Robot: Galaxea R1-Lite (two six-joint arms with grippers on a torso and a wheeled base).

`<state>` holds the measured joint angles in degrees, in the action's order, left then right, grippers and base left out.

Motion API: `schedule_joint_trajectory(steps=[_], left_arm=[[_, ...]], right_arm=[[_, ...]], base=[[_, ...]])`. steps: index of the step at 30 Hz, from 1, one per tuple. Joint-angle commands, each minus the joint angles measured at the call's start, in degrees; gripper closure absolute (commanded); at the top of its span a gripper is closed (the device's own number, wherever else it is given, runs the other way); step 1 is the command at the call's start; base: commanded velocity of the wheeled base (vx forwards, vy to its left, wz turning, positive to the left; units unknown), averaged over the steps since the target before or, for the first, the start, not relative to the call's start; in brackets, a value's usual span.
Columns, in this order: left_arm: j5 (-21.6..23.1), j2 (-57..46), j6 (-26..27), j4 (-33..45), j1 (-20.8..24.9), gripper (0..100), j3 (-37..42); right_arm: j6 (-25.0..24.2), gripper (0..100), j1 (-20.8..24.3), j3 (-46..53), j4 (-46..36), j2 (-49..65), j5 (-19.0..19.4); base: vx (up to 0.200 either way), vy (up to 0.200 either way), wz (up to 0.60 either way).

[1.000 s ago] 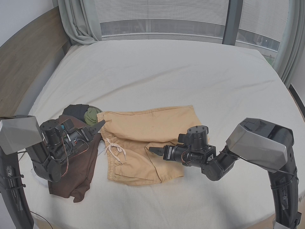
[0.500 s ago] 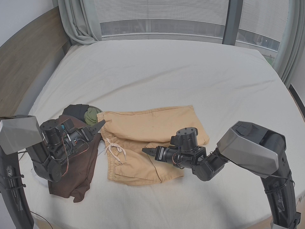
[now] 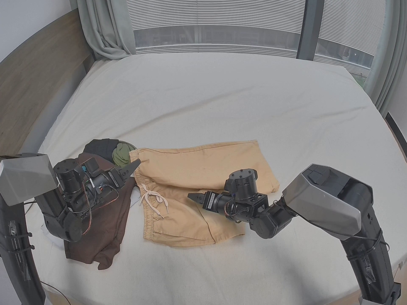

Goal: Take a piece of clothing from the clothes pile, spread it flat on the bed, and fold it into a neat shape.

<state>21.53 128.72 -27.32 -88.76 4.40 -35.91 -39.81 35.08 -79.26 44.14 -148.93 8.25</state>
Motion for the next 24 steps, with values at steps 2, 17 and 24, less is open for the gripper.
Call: schedule_joint_trajectory(steps=[2, 17, 24], left_arm=[[0.0, 0.0, 0.0, 0.0, 0.0, 0, 0.0], [0.0, 0.2, 0.0, 0.0, -0.2, 0, -0.1], [0.0, 0.1, 0.0, 0.0, -0.1, 0, 0.0]], right_arm=[[-0.5, 0, 0.1, -1.3, 0.2, -1.7, -0.2], [-1.3, 100, -0.2, -1.4, 0.7, -3.0, -2.1], [-1.4, 100, -0.4, -0.2, 2.5, -3.0, -3.2]], base=[[0.000, 0.000, 0.00], [0.000, 0.000, 0.00], [0.000, 0.000, 0.00]])
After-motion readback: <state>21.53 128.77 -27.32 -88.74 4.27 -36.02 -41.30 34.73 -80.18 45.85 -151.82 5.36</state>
